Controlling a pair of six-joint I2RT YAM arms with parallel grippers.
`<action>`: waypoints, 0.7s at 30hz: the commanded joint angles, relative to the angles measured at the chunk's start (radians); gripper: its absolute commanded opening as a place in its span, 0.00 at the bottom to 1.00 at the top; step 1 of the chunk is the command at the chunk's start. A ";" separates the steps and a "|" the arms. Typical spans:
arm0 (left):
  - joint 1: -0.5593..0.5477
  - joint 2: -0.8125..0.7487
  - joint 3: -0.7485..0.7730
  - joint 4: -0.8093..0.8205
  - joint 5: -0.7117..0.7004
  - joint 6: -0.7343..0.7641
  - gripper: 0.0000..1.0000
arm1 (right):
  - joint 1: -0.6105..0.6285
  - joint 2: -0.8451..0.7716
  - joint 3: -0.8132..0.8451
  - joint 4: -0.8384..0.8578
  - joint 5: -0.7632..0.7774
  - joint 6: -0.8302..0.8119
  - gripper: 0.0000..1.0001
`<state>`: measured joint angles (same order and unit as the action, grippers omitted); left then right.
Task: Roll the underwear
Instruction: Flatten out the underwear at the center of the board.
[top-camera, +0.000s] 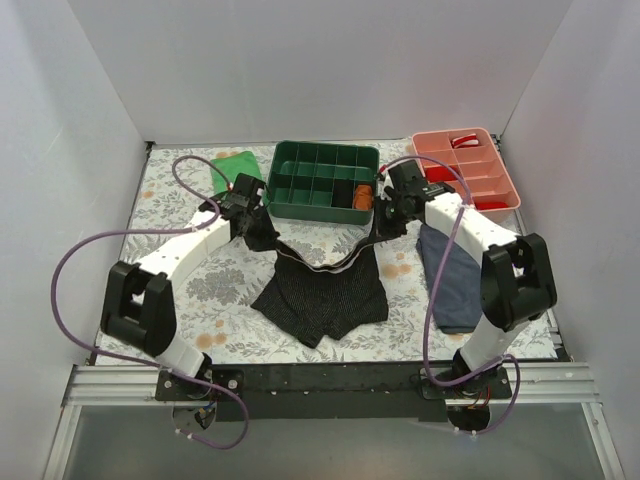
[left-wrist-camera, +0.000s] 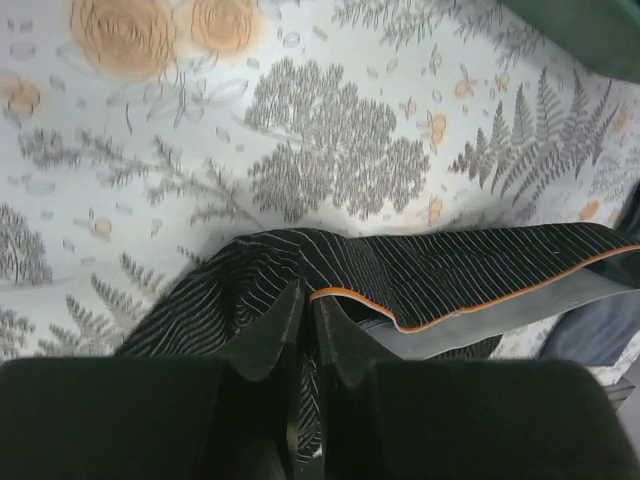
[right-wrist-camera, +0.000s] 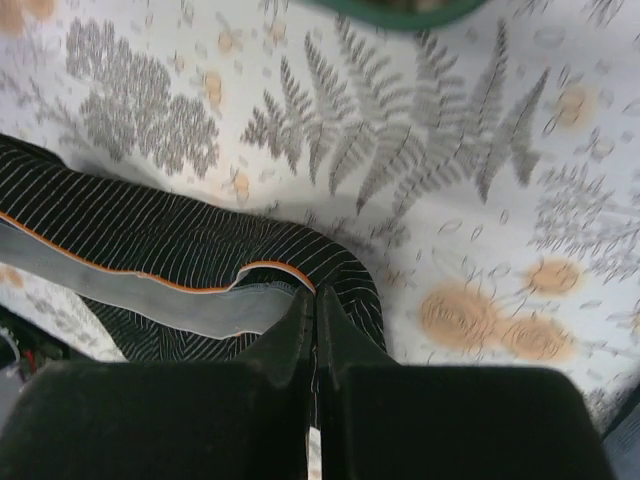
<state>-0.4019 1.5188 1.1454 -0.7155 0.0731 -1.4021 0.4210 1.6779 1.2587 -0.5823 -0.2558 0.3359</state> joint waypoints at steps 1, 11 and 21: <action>0.031 0.101 0.092 0.085 -0.018 0.063 0.09 | -0.019 0.049 0.094 0.054 0.041 -0.021 0.01; 0.092 0.326 0.203 0.106 -0.048 0.094 0.16 | -0.048 0.161 0.131 0.105 0.171 0.005 0.29; 0.124 0.141 0.192 0.168 0.019 0.138 0.98 | -0.071 -0.004 0.061 0.191 0.195 -0.012 0.99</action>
<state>-0.2749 1.8435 1.3235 -0.5938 0.0448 -1.2888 0.3508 1.8263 1.3758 -0.4923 -0.0483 0.3340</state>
